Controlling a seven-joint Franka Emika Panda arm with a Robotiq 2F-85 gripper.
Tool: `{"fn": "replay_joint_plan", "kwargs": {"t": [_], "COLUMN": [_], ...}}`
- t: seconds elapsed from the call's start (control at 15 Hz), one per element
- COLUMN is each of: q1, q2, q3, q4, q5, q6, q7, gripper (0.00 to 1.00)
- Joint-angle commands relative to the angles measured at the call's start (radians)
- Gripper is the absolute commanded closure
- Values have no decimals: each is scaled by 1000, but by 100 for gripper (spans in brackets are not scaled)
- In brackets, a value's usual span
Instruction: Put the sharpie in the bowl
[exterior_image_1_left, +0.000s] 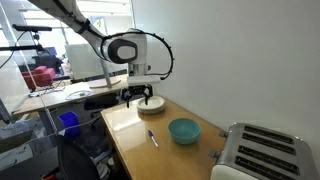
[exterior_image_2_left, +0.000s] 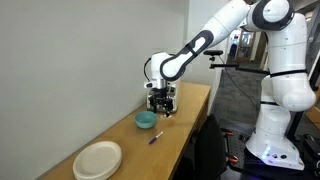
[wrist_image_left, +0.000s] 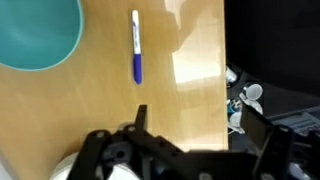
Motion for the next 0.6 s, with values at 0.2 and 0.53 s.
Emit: {"fn": "replay_joint_plan", "kwargs": {"t": [0.2, 0.53], "q1": [-31, -25], "q2": [2, 80], "q3": [30, 41], "q4": [1, 16], "q5": [-8, -32], "q6": [-1, 51], "q7": [6, 13], "gripper": [0, 0]}}
